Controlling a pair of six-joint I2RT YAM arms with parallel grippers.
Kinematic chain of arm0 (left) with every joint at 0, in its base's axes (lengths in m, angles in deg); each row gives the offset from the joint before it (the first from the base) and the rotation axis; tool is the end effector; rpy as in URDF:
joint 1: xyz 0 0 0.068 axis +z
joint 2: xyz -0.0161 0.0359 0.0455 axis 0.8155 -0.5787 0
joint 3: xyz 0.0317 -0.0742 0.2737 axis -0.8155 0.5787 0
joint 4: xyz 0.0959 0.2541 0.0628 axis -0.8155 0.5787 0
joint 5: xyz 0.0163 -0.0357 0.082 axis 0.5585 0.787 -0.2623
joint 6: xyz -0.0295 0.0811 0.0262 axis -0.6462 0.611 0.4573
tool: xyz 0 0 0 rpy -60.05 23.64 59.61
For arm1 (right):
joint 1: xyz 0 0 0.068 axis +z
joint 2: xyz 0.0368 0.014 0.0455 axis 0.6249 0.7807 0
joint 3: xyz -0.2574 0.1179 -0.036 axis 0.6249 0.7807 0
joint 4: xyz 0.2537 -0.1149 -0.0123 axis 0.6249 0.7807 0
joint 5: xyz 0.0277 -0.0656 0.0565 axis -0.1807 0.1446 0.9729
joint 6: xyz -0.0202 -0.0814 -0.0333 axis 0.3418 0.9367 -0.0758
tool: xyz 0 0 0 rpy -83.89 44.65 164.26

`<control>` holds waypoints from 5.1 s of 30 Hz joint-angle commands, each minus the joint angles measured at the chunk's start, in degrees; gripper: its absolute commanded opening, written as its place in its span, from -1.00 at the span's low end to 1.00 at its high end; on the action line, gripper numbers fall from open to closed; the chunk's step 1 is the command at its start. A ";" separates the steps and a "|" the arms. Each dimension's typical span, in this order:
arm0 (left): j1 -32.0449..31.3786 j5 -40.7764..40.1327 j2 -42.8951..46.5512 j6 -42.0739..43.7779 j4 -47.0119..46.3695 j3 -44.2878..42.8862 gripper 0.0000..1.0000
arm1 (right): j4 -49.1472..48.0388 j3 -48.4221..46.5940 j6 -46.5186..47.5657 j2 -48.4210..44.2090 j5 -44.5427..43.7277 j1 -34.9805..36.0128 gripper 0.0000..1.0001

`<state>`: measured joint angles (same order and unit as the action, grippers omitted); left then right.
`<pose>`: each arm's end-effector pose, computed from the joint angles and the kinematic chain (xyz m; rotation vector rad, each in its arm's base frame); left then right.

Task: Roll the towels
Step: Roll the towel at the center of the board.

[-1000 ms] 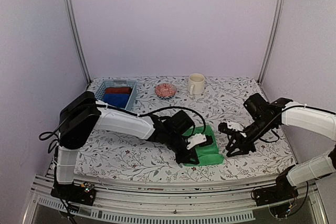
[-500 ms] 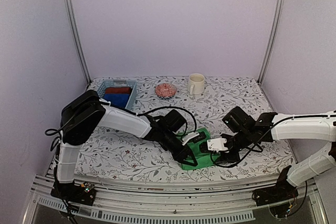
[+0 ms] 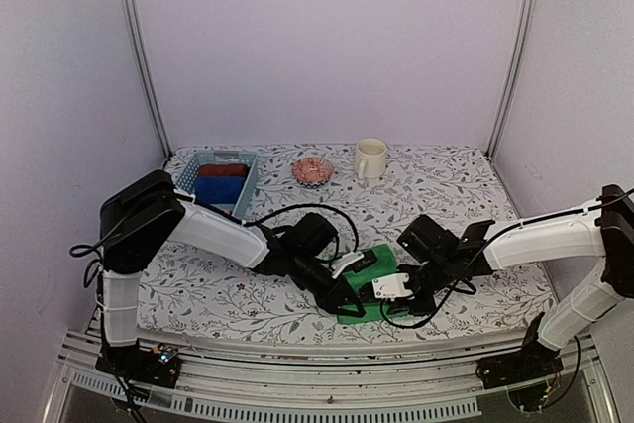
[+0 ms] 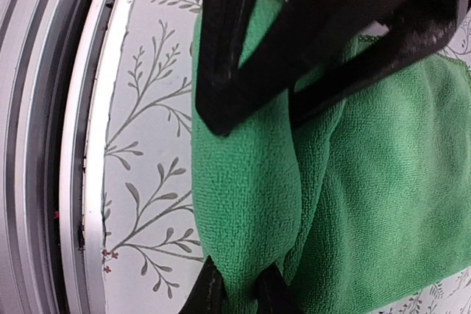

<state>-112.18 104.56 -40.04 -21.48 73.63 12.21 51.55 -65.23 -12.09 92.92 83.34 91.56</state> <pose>0.1995 -0.4157 0.0773 1.3721 2.3067 -1.3923 0.1633 0.2447 0.1139 -2.1013 1.7222 0.3319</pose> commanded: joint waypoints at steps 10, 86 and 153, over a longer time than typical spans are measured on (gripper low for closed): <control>-0.83 -27.31 32.98 1.91 -17.77 31.91 -0.02 | 24.65 -13.99 1.20 16.24 25.24 -4.47 -0.84; 1.29 -0.96 -7.49 7.18 20.66 -9.60 -0.76 | 0.19 -2.66 -2.36 0.91 1.16 1.25 0.02; -16.07 -46.23 6.01 37.78 5.31 2.78 -0.39 | 39.92 -30.61 3.58 38.14 35.37 -16.27 -0.35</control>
<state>-127.45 57.97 -30.62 16.22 75.95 16.02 90.57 -97.53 -9.36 131.02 127.44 75.67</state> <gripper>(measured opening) 0.380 0.261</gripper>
